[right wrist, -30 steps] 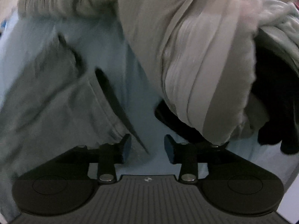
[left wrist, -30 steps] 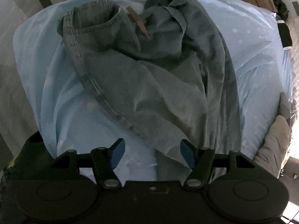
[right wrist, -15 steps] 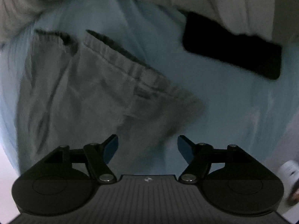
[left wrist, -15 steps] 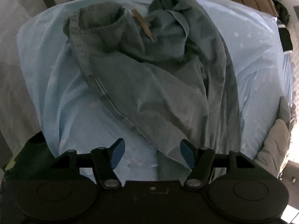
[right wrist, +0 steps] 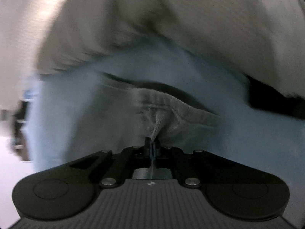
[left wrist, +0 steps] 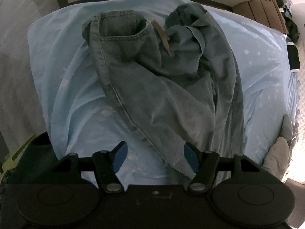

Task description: Fold clothes

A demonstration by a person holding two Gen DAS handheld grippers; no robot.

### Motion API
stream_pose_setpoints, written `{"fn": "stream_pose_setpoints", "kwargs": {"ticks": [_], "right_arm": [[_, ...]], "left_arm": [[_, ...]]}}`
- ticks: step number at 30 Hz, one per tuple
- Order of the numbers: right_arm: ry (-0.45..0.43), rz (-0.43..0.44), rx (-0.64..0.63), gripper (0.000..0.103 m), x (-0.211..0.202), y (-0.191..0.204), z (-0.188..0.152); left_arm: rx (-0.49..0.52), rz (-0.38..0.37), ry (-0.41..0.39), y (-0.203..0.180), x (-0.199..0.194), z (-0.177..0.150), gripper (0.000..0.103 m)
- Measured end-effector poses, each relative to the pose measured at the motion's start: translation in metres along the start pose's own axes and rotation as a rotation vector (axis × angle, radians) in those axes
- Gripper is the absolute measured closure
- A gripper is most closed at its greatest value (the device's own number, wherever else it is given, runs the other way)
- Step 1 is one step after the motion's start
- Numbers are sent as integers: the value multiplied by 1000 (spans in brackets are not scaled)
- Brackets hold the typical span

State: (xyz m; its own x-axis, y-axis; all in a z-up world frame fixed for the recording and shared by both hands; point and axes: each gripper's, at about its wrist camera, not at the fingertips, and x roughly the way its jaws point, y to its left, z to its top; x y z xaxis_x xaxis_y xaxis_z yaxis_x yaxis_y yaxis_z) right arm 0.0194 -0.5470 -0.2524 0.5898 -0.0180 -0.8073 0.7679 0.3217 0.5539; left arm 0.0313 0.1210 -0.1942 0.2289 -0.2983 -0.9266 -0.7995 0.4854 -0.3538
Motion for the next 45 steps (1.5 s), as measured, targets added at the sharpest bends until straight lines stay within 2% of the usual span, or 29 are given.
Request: {"fn": "stream_pose_setpoints", "kwargs": {"ticks": [4, 6, 7, 9, 10, 15, 19, 22, 25, 28, 31, 32, 34, 35, 40, 43, 45], "right_arm": [[-42, 260, -84, 102, -22, 57, 14], [-63, 366, -149, 102, -31, 68, 20], [-76, 387, -182, 102, -33, 65, 19], [-86, 364, -208, 102, -40, 43, 22], [-83, 322, -208, 102, -38, 29, 24], [16, 4, -183, 102, 0, -55, 24], [109, -144, -216, 100, 13, -90, 1], [115, -217, -253, 88, 13, -90, -4], [94, -289, -260, 66, 4, -82, -3], [73, -316, -259, 58, -5, -66, -3], [132, -184, -225, 57, -1, -46, -11], [154, -139, -212, 52, 3, -41, -14], [196, -133, -181, 46, 24, -35, -18], [217, -132, -165, 46, 34, -32, -20], [263, -247, 4, 42, 79, -39, -22], [257, -241, 86, 42, 99, -44, -19], [270, -291, 72, 43, 110, -44, -17]], "left_arm": [[-9, -5, -1, 3, 0, 2, 40], [-13, -8, -1, 4, 1, 3, 40], [-16, -9, -2, 5, 1, 3, 40], [-12, -15, -3, 6, -1, 3, 40], [-10, -18, -4, 6, -2, 3, 40], [-21, -10, -13, 11, -5, 5, 40], [-14, 9, -17, 11, -7, 7, 40], [-10, 5, -17, 8, -6, 7, 40], [-4, 1, -7, 5, 0, 7, 40], [9, 1, 7, 2, 5, 4, 40], [11, 4, 14, 2, 9, 1, 40], [10, 7, 15, 2, 9, 1, 40], [9, 12, 12, 4, 7, 0, 40], [8, 13, 9, 5, 5, 0, 40], [-17, 6, -18, 15, -7, 1, 40], [-41, 0, -39, 24, -17, 2, 40], [-56, 7, -49, 30, -22, 3, 40]]}}
